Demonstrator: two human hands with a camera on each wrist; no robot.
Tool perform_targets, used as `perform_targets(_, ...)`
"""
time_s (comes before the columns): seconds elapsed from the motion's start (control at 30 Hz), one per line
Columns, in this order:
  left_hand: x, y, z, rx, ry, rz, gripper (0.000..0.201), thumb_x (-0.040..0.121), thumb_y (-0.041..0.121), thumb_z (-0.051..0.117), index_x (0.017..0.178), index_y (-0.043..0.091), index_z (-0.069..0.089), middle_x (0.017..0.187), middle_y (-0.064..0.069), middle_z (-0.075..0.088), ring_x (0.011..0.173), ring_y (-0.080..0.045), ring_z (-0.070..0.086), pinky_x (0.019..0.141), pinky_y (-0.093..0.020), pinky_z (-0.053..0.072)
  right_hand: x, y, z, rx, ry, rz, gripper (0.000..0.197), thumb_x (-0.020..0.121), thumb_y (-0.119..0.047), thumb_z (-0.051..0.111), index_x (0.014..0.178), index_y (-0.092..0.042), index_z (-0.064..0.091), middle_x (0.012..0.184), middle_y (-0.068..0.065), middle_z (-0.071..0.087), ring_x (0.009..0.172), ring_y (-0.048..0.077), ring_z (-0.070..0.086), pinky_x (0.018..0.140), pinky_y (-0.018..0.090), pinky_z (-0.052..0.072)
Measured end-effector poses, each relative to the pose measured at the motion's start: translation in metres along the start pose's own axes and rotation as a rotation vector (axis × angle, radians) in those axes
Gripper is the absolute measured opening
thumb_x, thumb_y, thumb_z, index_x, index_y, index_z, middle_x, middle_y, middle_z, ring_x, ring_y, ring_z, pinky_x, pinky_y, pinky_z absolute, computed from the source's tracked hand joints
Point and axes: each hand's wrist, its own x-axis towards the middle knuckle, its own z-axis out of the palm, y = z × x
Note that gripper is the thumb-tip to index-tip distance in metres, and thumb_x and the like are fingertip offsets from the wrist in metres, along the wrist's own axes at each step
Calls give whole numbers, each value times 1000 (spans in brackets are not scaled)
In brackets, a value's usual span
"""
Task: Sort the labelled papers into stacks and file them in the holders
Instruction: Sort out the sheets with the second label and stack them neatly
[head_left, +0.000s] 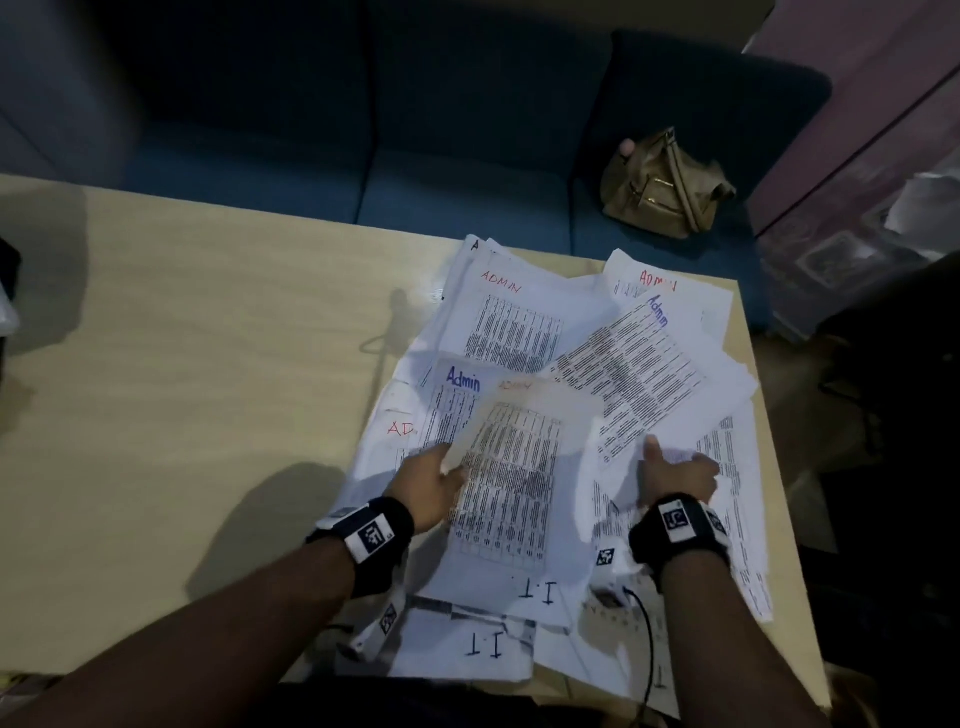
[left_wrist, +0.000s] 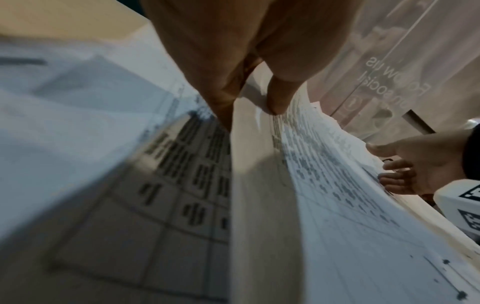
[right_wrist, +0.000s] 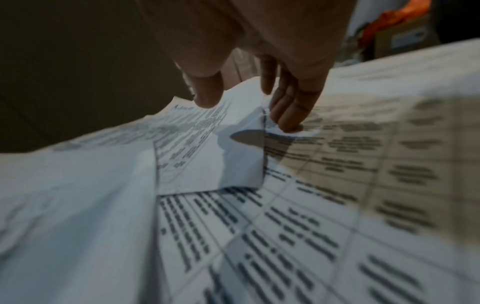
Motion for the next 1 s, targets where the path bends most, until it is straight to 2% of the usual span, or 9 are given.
perform_targets(0.07, -5, -5, -10, -8, 21, 10, 39, 99, 28, 49, 134, 12, 49, 131, -6, 60, 101, -16, 60, 89, -25, 43, 1, -13, 5, -108, -41, 59, 96, 73, -48, 76, 138, 2, 25, 141, 25, 36, 127, 40, 42, 102, 48, 41)
perform_targets(0.17, -7, -15, -22, -29, 68, -21, 44, 99, 25, 49, 141, 15, 41, 136, -6, 55, 108, -19, 58, 94, -26, 42, 3, -26, 8, -210, -150, 36, 91, 85, -37, 68, 144, 3, 13, 149, 24, 27, 135, 36, 34, 108, 40, 32)
perform_targets(0.27, -12, -18, -31, -83, 94, -52, 44, 99, 17, 46, 142, 17, 38, 130, -6, 57, 101, -20, 58, 86, -24, 43, 8, -23, 8, -9, -186, -19, 67, 84, -27, 69, 132, 9, 38, 121, 25, 58, 104, 34, 60, 89, 38, 49)
perform_targets(0.37, -10, -25, -36, -128, 125, -79, 41, 98, 15, 46, 138, 21, 40, 118, -8, 63, 93, -27, 64, 72, -30, 50, -13, -17, -6, 262, -282, -54, 31, 91, -20, 62, 110, 4, 56, 99, 18, 64, 83, 30, 59, 67, 32, 50)
perform_targets(0.53, -5, -29, -36, -160, 127, -89, 32, 97, 13, 44, 128, 19, 46, 96, -8, 64, 70, -19, 56, 60, -27, 44, -52, 12, -19, 297, -481, -161, 21, 91, -12, 62, 111, -6, 57, 101, 10, 68, 92, 28, 63, 80, 35, 50)
perform_targets(0.7, -4, -22, -37, -232, 157, -41, 32, 100, 29, 45, 130, 22, 52, 114, -6, 68, 103, -30, 62, 88, -38, 48, -83, 33, -11, -36, -630, -444, 26, 91, -23, 62, 115, -14, 57, 103, -1, 63, 99, 19, 60, 79, 27, 41)
perform_targets(0.83, -2, -21, -39, -264, 157, -32, 31, 101, 32, 43, 131, 28, 50, 126, -2, 62, 115, -27, 58, 91, -31, 43, -86, 35, -11, -91, -556, -516, 15, 92, -23, 61, 103, -14, 57, 91, 0, 62, 92, 23, 60, 63, 20, 37)
perform_targets(0.93, -5, -15, -40, -378, 130, -44, 67, 90, 61, 46, 144, 21, 38, 143, 13, 40, 131, -10, 40, 108, -31, 31, -91, 36, -11, -151, -611, -561, 9, 91, -19, 61, 99, -20, 57, 86, -8, 60, 78, 7, 58, 59, 12, 35)
perform_targets(1.0, -4, -15, -37, -329, 100, -46, 88, 72, 79, 53, 142, 29, 40, 142, 12, 48, 128, -13, 46, 109, -40, 36, -96, 36, -7, -184, -653, -589, 11, 91, -18, 60, 101, -23, 56, 89, -9, 60, 78, 1, 55, 59, 7, 33)
